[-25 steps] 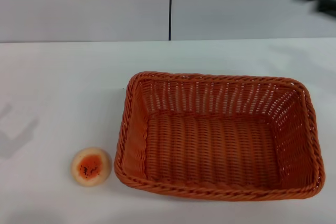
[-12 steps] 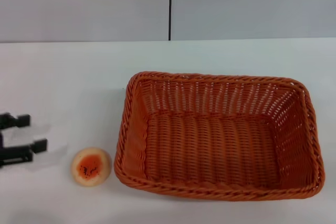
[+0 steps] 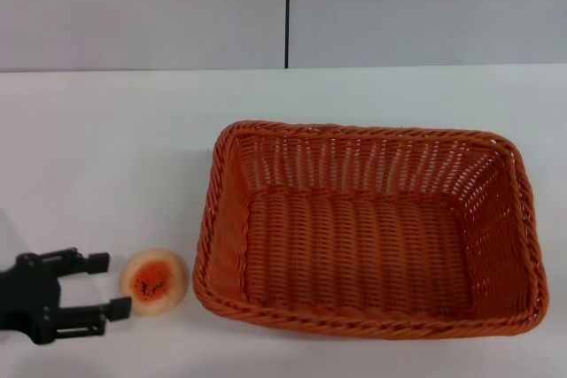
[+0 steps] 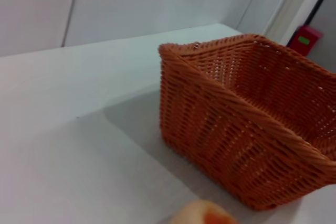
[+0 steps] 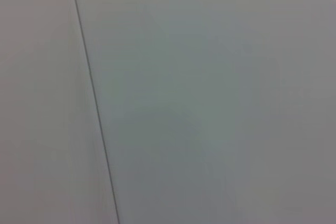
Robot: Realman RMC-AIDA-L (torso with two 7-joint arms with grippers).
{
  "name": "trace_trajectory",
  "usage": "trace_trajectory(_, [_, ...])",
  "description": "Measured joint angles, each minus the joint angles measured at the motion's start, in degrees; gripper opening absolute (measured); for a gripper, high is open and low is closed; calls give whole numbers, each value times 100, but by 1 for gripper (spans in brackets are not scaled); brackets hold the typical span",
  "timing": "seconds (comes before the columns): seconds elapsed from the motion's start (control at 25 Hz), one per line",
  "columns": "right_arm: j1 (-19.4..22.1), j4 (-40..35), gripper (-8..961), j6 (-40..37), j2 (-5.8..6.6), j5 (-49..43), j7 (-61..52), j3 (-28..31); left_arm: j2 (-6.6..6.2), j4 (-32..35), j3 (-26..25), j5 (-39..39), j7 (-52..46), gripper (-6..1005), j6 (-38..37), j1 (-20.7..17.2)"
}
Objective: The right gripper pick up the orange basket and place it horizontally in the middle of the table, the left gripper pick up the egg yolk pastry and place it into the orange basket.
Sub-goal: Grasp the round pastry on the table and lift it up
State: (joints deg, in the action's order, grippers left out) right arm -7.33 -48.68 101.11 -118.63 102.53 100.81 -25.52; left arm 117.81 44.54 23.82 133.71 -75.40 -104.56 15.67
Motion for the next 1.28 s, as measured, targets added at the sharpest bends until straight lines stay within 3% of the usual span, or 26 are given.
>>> trace_trajectory(0.4, [-36, 5, 496, 13, 13, -5, 18, -13, 20, -915, -123, -151, 628, 740, 616, -17])
trace_trajectory(0.88, [26, 40, 500, 10, 24, -39, 23, 24, 30, -1167, -124, -182, 702, 712, 946, 26])
trace_trajectory(1.28, [30, 98, 503, -18, 25, -78, 30, 47, 1, -1169, -171, -387, 705, 313, 920, -25])
